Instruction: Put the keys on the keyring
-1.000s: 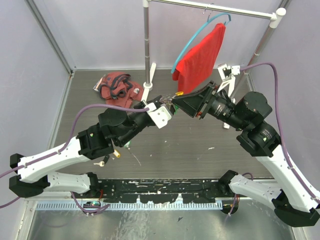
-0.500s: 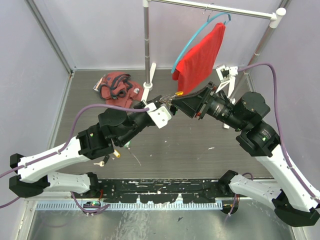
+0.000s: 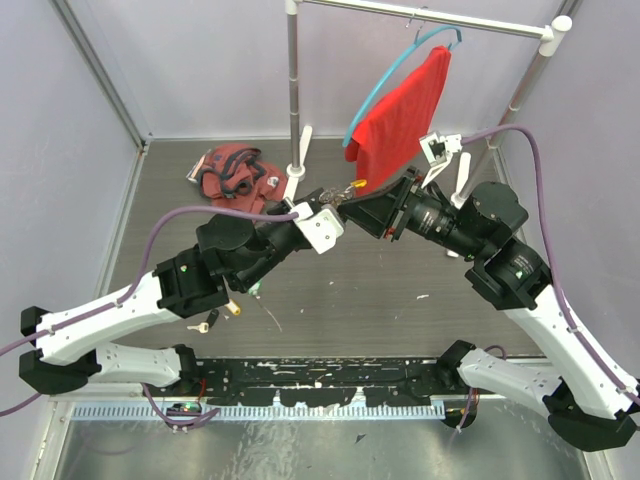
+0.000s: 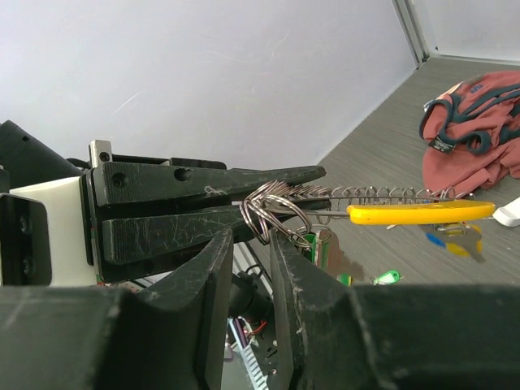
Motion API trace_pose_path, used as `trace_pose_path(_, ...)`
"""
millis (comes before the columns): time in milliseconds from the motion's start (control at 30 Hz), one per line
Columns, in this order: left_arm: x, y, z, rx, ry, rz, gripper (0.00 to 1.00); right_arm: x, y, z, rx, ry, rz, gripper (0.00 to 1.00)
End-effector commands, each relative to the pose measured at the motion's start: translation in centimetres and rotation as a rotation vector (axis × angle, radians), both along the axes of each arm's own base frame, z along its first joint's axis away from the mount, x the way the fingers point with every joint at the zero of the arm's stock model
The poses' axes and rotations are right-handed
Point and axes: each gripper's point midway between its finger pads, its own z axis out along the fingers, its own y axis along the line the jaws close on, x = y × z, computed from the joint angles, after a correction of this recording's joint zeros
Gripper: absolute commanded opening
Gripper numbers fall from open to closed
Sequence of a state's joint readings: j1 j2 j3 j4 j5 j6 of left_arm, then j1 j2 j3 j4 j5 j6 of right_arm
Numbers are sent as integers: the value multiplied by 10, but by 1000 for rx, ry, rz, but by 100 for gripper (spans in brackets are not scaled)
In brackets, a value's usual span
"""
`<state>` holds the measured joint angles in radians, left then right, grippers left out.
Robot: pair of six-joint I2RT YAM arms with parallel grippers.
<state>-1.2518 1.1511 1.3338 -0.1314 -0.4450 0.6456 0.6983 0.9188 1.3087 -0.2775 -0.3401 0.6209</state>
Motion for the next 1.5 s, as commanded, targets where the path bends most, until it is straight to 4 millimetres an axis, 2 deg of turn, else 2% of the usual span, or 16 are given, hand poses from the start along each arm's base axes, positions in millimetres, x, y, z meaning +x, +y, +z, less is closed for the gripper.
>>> trace_pose_path(0, -3, 2, 34, -114, -28, -8, 0, -1, -1, 14, 28, -68, -1, 30)
trace_pose_path(833, -2, -5, 24, -99, -9, -16, 0, 0, -8, 22, 59, -110, -38, 25)
trace_pose_path(1067, -2, -6, 23, -98, -6, -17, 0, 2, -9, 20, 54, -111, -52, 18)
trace_pose_path(1200, -2, -6, 23, -102, -1, -17, 0, 4, -11, 18, 39, -120, -66, 6)
trace_pose_path(1267, -2, -6, 21, -105, 9, -15, 10, 6, -12, 16, 21, -138, -74, 1)
trace_pose_path(1333, -3, -5, 21, -113, 25, -18, 19, 8, -14, 15, -12, -166, -90, 1)
trace_pose_path(1467, -11, -5, 11, -127, 107, -48, 47, 8, -21, 14, -138, -284, -102, 1)
